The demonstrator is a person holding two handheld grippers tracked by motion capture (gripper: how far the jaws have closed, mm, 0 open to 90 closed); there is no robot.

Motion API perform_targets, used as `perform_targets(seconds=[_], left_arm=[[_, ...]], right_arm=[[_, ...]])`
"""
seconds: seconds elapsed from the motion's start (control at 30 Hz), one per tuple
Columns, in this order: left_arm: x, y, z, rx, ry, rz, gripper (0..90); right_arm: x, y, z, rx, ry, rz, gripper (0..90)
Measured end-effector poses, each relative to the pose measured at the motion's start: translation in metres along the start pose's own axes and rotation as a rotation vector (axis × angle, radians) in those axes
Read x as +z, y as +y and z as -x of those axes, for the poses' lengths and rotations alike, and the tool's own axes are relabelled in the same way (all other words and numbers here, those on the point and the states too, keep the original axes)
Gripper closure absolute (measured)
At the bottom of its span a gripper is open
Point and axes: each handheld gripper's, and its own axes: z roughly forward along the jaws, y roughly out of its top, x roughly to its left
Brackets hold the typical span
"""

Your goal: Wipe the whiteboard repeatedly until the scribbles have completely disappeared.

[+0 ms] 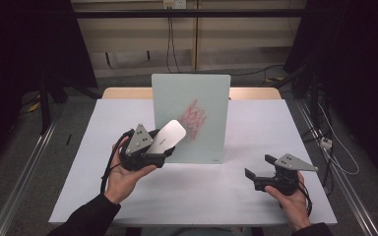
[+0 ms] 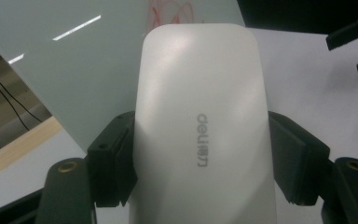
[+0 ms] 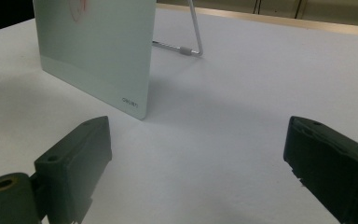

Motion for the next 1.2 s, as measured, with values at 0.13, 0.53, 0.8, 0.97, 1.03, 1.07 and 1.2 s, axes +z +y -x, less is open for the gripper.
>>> perform_targets(seconds=[0.13, 0.53, 0.8, 0.97, 1.03, 1.07, 1.2], left_arm=[[0.004, 0.013, -0.002, 0.006, 0.020, 0.024, 31.0], [0.030, 0.039, -0.002, 0.061, 0.042, 0.066, 31.0], [0.041, 0.052, -0.010, 0.111, 0.128, 0.090, 31.0], [0.051, 0.053, -0.012, 0.147, 0.159, 0.086, 31.0], [0.054, 0.051, -0.011, 0.158, 0.165, 0.075, 31.0], [0.056, 0.050, -0.010, 0.171, 0.169, 0.068, 31.0], [0.058, 0.049, -0.007, 0.189, 0.172, 0.067, 31.0]], right_arm=[[0.000, 0.000, 0.000, 0.004, -0.003, 0.000, 7.5], [0.000, 0.000, 0.001, 0.005, 0.002, 0.002, 7.6], [0.000, 0.000, 0.001, 0.005, 0.006, 0.005, 7.5], [0.000, 0.000, 0.001, 0.015, 0.016, 0.006, 7.6], [0.000, 0.000, 0.000, 0.012, 0.014, 0.005, 7.5], [0.000, 0.000, 0.000, 0.012, 0.014, 0.005, 7.5], [0.000, 0.000, 0.000, 0.011, 0.015, 0.004, 7.5]])
